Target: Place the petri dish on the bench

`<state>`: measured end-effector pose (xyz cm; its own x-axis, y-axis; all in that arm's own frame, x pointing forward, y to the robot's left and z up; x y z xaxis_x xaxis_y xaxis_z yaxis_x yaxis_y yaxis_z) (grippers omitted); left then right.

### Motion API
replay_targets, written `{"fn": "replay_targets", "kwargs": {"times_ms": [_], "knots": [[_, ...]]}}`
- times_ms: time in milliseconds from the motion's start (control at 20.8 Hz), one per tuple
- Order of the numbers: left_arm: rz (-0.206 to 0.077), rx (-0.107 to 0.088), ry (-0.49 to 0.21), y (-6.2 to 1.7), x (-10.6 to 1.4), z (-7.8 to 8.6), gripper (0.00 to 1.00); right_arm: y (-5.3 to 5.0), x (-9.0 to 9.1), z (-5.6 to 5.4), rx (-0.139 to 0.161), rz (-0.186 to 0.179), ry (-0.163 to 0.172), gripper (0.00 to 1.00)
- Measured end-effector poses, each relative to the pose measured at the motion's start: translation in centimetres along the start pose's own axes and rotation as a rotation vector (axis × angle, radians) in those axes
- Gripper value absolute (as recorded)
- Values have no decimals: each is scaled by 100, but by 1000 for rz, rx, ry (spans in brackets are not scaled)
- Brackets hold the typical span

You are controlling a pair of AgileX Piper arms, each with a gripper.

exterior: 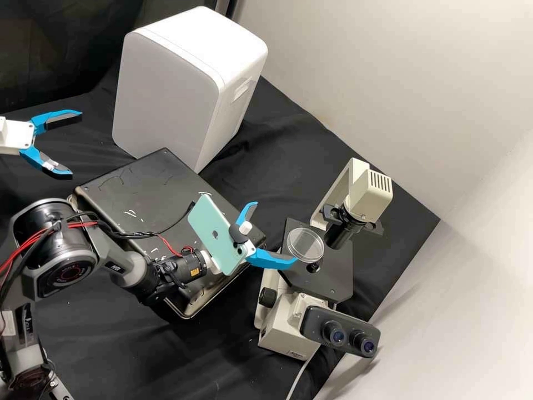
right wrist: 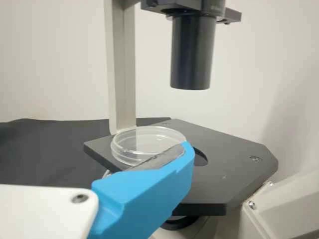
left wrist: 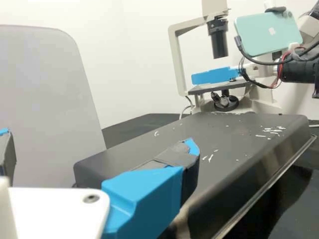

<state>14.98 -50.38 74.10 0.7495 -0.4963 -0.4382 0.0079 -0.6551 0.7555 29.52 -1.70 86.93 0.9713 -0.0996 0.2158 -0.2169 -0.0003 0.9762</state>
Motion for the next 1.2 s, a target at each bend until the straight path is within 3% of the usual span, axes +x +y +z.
{"fn": "replay_targets", "kwargs": {"times_ms": [240,576,816,1008,1104,1200], "knots": [[-19,-9,2,-36,21,-1,100,29,81,18,-1,14,-1,100],[-46,2,-10,-87,40,18,100,101,268,76,-4,43,-10,100],[-47,1,-12,-88,72,24,100,0,433,221,-1,8,-77,100],[-44,5,-5,-84,75,22,100,-32,533,281,-41,12,-92,100],[-44,14,-3,-86,78,28,100,-32,577,300,-41,24,-97,100],[-53,11,0,-103,83,24,100,-44,601,314,-47,22,-98,100]]}}
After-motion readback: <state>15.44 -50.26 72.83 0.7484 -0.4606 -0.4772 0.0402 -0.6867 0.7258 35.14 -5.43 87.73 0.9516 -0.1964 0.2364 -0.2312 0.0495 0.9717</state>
